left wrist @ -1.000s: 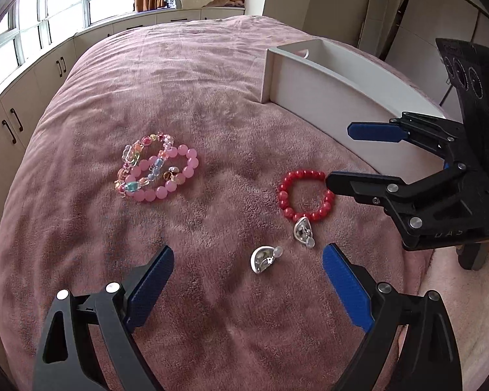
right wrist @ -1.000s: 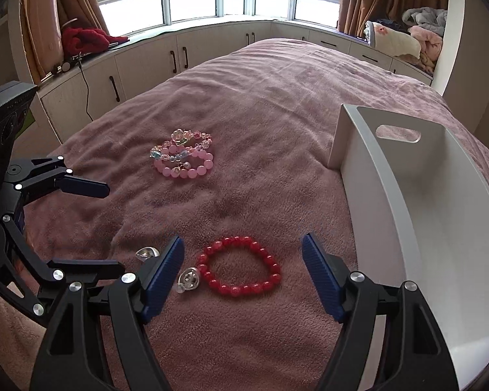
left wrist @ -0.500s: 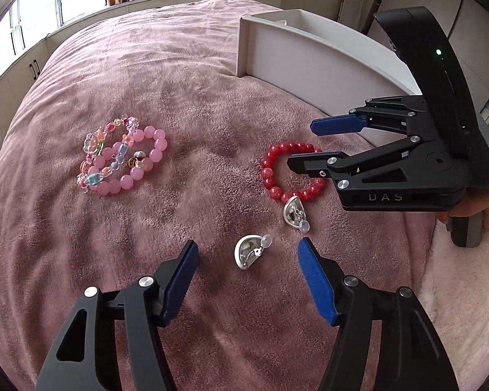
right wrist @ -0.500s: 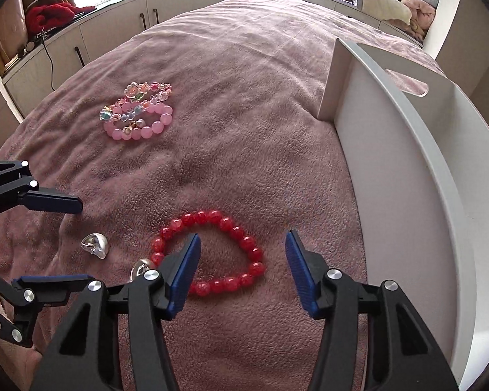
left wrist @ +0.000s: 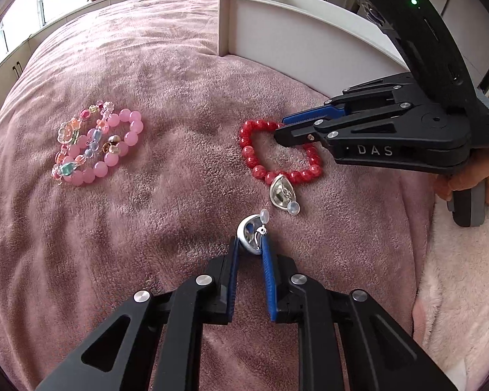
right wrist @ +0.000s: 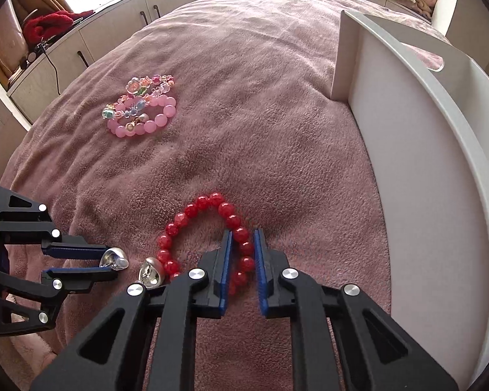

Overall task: Organize jewelry
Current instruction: 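Move left tool to silver heart pendant while right tool reaches red bead bracelet, then close left tool on silver pendant while right tool grasps and lifts red bracelet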

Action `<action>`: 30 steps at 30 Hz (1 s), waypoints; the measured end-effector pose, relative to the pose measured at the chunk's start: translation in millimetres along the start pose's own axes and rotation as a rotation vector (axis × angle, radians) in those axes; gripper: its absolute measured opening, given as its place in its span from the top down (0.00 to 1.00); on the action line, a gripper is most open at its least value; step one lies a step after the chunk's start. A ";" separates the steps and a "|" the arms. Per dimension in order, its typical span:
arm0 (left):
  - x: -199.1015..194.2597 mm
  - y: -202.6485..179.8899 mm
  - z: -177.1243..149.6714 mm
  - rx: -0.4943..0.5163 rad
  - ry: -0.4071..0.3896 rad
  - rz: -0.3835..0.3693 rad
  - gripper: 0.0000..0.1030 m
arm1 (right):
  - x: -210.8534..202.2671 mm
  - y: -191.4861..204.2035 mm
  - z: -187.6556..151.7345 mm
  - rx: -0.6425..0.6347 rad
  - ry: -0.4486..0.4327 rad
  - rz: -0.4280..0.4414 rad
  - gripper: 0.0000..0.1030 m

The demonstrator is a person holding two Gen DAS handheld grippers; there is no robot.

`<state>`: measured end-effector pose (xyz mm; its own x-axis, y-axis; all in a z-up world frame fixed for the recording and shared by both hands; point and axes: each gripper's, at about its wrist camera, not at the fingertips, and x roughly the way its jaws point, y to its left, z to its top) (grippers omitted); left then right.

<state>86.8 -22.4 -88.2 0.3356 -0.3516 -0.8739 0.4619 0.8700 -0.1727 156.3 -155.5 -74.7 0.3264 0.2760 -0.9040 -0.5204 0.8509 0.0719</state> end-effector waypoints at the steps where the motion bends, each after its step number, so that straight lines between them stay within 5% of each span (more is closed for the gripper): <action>1: -0.4 -0.2 0.2 0.001 -0.002 0.001 0.81 | -1.7 0.3 0.6 0.007 -0.006 0.009 0.86; 12: -29.0 2.3 -6.1 -0.084 -0.042 0.061 0.82 | -45.5 -9.2 3.0 0.061 -0.153 0.141 0.91; 24: -33.9 1.1 -3.9 -0.156 -0.043 0.096 0.82 | -35.3 -3.7 -0.5 0.007 -0.097 0.051 0.89; 28: -30.1 3.5 -1.8 -0.171 -0.043 0.100 0.82 | -31.2 0.9 -0.2 -0.023 -0.098 -0.009 0.66; 30: -30.3 4.4 -1.1 -0.176 -0.046 0.095 0.82 | -29.6 3.8 -0.2 -0.044 -0.103 -0.038 0.64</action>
<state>77.8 -7.5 -62.9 0.4097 -0.2768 -0.8692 0.2773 0.9456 -0.1704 144.5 -160.6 -47.7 0.4247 0.2902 -0.8575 -0.5397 0.8416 0.0175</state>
